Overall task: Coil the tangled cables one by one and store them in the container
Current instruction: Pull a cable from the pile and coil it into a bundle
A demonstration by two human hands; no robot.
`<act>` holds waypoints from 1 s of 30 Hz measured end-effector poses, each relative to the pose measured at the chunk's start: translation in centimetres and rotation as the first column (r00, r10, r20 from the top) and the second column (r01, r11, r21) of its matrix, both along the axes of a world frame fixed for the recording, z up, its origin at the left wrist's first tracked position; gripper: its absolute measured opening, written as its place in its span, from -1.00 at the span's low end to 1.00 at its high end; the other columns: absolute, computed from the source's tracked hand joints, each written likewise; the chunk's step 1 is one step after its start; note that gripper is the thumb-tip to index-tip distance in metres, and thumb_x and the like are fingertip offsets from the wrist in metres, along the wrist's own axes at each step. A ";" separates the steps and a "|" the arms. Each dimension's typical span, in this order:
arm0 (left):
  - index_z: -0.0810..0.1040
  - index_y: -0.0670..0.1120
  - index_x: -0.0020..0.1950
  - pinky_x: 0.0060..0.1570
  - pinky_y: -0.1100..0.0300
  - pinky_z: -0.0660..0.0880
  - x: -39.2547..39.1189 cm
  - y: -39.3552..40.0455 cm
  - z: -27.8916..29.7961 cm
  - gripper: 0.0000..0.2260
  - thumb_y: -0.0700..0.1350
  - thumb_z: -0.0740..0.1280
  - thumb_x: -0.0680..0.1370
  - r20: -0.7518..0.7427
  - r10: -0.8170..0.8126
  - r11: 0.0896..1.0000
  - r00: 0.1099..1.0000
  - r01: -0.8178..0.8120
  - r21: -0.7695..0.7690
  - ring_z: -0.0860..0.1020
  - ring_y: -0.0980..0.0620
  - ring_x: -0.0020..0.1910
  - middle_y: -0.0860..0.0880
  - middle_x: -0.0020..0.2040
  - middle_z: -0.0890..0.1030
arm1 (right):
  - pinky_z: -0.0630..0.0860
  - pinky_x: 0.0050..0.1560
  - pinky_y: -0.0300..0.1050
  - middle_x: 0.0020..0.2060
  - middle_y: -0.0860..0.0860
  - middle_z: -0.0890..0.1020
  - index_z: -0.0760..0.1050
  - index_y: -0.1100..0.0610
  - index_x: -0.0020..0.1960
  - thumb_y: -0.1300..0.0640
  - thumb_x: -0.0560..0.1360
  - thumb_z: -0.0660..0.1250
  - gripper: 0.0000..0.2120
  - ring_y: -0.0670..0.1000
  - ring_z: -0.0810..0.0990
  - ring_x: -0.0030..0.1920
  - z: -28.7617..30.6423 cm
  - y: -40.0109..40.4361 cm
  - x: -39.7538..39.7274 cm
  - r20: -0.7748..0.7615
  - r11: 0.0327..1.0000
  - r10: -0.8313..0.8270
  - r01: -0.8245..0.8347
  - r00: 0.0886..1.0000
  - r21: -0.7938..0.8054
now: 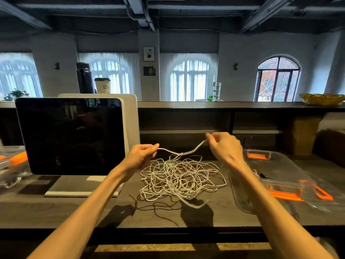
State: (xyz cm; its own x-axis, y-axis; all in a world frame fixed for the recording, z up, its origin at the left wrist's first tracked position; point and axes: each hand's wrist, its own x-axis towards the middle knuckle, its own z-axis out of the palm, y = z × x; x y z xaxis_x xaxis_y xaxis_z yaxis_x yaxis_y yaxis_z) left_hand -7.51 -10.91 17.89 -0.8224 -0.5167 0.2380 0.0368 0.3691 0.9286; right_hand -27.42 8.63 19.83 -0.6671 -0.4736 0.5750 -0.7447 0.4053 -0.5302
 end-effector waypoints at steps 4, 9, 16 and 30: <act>0.50 -0.10 -0.24 -0.47 0.27 0.11 -2.2 1.9 0.9 -0.65 0.09 0.29 0.64 -0.011 -0.093 0.994 0.996 0.092 -0.065 0.18 0.13 -0.48 0.04 -0.45 0.26 | 0.48 0.25 0.11 0.19 0.05 0.61 0.58 -0.02 0.33 -0.21 0.67 0.14 -0.59 0.05 0.55 0.21 -0.5 -2.6 3.4 -0.165 0.972 0.213 -0.190 0.963 0.141; 0.53 -0.15 -0.25 -0.47 0.28 0.14 -3.0 2.6 1.6 -0.63 0.00 0.22 0.69 -0.013 -0.097 0.992 0.995 0.096 -0.078 0.21 0.15 -0.51 0.06 -0.49 0.30 | 0.38 -0.37 -0.27 -0.43 -0.05 0.55 0.60 0.13 -0.23 -0.18 0.69 0.16 -0.49 -0.17 0.44 -0.45 -0.3 -3.5 5.7 0.141 0.876 0.482 -0.480 0.865 -0.050; 0.39 -0.03 -0.38 -0.45 0.21 0.11 1.6 -2.9 -0.6 -0.59 0.20 0.33 0.54 -0.024 0.137 0.989 0.990 -0.135 0.052 0.20 0.10 -0.48 0.03 -0.45 0.28 | 0.16 -0.41 -0.15 -0.60 -0.15 0.30 0.41 0.05 -0.32 -0.13 0.70 0.17 -0.54 -0.12 0.25 -0.49 0.6 1.1 -3.0 0.317 0.905 0.220 -0.072 0.923 -0.419; 0.48 0.14 0.37 0.11 0.29 0.39 -3.9 3.6 1.3 -0.53 0.17 0.44 0.48 -0.061 -0.148 0.983 0.987 0.140 -0.123 0.49 0.22 0.23 0.13 0.26 0.52 | 0.15 -0.39 -0.26 -0.50 -0.13 0.30 0.46 0.04 -0.31 -0.18 0.68 0.17 -0.53 -0.17 0.23 -0.48 0.8 -0.3 1.3 0.318 0.845 0.534 -0.491 0.783 -0.212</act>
